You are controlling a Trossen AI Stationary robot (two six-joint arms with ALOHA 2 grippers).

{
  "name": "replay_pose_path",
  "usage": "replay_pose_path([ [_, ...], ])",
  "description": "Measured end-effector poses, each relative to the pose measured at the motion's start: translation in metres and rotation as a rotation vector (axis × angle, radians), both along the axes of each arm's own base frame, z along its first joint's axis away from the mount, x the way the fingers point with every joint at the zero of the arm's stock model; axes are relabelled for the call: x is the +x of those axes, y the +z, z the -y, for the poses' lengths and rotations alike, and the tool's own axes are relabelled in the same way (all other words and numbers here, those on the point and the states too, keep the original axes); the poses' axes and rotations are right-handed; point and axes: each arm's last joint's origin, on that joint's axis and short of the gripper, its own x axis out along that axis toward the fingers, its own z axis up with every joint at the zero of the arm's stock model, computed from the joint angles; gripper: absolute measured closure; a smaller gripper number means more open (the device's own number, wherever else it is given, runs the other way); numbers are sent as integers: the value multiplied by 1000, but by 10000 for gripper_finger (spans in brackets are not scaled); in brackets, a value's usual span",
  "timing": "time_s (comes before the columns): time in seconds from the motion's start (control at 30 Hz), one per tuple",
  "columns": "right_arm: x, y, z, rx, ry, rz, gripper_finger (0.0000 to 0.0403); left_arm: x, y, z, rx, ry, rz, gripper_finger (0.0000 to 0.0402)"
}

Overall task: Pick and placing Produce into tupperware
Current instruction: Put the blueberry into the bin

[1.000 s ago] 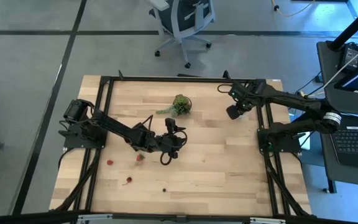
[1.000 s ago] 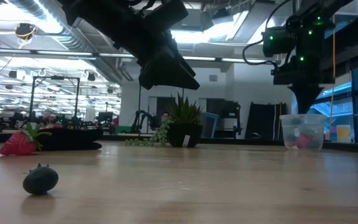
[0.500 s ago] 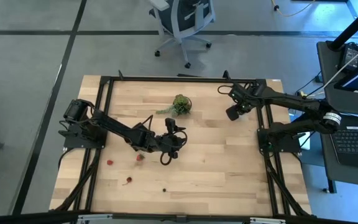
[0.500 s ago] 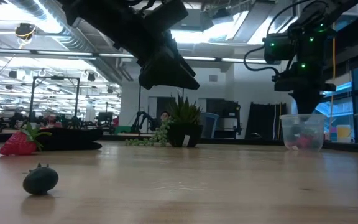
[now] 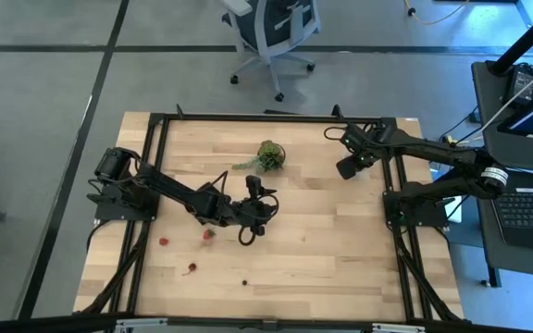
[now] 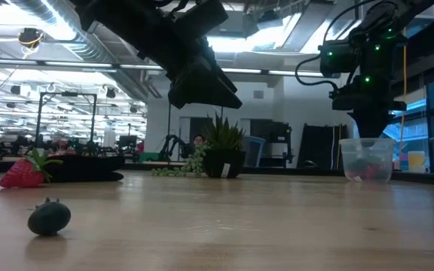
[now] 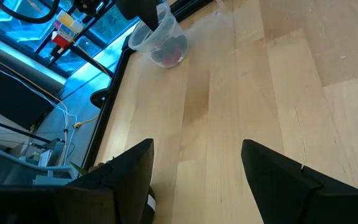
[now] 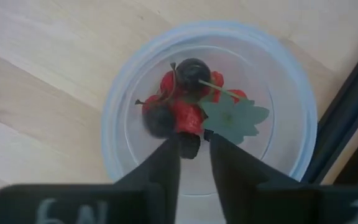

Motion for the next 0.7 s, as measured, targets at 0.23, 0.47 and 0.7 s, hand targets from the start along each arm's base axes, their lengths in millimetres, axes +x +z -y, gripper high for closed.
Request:
replay_pose_path([
  [0.23,12,32,3,-38,21,57,250,-4,4,11,46,-55,-24,164],
  [0.47,55,61,-13,-218,271,320,232,-21,17,34,-117,-225,-54,164],
  [0.7,95,66,-54,-412,555,662,231,-30,23,42,-441,-395,-104,164],
])
